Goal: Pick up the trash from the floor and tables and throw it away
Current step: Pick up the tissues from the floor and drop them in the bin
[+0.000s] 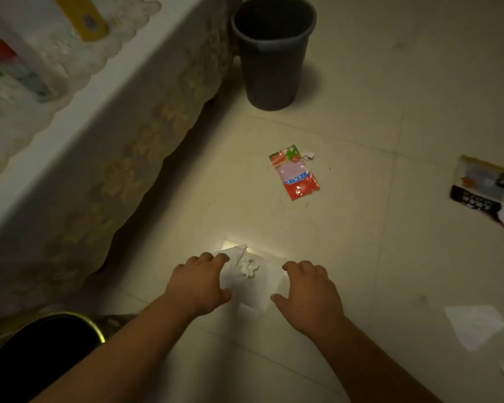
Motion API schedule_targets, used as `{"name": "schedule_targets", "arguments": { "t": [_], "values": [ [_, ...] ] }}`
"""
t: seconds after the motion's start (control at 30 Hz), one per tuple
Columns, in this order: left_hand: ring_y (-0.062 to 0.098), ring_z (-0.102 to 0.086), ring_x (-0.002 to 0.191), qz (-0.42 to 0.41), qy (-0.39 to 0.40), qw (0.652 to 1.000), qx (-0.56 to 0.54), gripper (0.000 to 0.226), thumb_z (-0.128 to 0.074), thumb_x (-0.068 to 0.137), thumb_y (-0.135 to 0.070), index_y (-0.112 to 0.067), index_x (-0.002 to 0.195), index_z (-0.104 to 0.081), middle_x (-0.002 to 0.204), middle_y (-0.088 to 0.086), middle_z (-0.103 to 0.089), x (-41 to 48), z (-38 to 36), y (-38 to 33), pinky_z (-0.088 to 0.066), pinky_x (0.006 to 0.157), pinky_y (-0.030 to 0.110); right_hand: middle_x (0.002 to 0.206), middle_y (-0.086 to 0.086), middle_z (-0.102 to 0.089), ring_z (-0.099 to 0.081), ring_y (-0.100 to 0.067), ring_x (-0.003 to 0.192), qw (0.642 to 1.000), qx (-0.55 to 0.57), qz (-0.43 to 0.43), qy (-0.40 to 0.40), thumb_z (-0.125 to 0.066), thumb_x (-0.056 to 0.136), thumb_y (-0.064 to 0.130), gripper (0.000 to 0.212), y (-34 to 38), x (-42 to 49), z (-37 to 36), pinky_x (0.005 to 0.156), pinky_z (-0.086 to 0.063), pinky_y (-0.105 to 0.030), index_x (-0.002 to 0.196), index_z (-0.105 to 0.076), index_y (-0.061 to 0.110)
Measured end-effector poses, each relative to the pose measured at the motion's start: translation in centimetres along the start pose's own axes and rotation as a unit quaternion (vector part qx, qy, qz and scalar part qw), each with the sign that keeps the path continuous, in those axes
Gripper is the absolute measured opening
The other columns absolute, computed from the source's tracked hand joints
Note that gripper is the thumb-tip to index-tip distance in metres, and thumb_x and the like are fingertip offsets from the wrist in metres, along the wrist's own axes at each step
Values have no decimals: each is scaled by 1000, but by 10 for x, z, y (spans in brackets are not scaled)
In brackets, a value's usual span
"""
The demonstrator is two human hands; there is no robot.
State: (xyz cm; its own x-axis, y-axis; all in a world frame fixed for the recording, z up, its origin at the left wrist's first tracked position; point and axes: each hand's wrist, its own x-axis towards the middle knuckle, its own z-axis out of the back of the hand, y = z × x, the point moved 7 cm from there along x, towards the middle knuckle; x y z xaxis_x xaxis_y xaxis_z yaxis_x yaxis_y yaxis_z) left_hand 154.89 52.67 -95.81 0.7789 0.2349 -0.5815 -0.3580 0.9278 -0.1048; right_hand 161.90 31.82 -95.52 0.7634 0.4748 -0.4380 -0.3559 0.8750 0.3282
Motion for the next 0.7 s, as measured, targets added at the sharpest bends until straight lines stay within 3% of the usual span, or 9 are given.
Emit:
{"name": "schedule_targets", "arguments": {
  "t": [0.3,0.5,0.7],
  "values": [
    [32,-41,131,10,18,999,-30,81,-65,76,-60,-48,144,-24,149,3,-34,137,-128,40,-47,99,52,129,-2,-45,-43,-27,116,1000,-5,5,-22,-58,75,70,74,-9,136,-147,87,-47,-43,133,-37,29],
    [33,-29,133,-2,25,999,-25,85,-67,75,-59,-53,144,-18,152,4,-22,156,-165,43,-44,104,50,129,0,-44,-41,-25,114,998,-27,47,-45,-59,75,66,72,3,148,-193,87,-44,-41,136,-37,35],
    [32,-28,132,-22,-32,999,-16,83,-68,78,-47,-50,145,-20,151,4,-24,156,-173,47,-48,100,46,118,-1,-54,-47,-25,107,992,-55,89,-71,-60,83,51,42,10,152,-201,84,-45,-40,119,-53,30]
  ]
}}
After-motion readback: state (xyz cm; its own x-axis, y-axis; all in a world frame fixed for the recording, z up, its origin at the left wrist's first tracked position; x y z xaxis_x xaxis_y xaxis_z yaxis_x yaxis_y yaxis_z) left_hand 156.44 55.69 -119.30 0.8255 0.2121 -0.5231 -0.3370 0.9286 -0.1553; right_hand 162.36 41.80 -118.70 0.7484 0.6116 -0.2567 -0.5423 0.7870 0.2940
